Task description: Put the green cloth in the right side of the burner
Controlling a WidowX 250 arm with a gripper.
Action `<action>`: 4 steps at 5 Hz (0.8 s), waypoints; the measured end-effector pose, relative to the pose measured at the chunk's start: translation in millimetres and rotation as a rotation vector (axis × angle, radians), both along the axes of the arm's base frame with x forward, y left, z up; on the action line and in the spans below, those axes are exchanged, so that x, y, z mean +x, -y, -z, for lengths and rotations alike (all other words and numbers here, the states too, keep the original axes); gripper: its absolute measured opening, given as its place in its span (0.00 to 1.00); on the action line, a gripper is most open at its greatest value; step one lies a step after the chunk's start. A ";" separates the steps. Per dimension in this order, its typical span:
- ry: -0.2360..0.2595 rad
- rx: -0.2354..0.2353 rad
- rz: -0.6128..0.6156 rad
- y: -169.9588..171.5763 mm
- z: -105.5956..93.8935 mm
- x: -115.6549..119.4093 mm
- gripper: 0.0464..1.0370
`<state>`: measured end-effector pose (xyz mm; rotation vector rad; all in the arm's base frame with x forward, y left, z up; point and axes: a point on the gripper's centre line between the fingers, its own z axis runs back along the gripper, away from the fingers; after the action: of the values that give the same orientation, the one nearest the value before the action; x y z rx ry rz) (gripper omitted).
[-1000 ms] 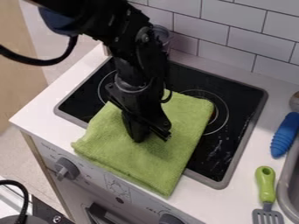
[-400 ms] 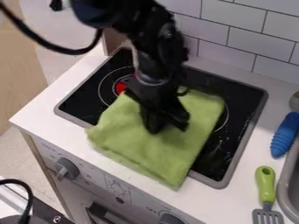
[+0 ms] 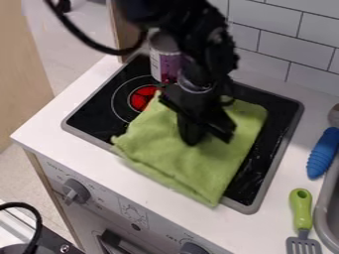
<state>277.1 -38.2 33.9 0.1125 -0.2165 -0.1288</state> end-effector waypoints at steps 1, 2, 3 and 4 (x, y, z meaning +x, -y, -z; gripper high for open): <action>0.016 -0.011 -0.010 11.4 -0.7 10.9 0.01; 0.039 -0.023 -0.020 22.4 -3.2 19.2 0.01; 0.051 -0.029 -0.022 32.2 -2.4 27.6 0.01; 0.078 -0.024 -0.032 40.2 -2.7 37.8 0.01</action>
<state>314.9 -78.4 36.6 0.0974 -0.2934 -0.0903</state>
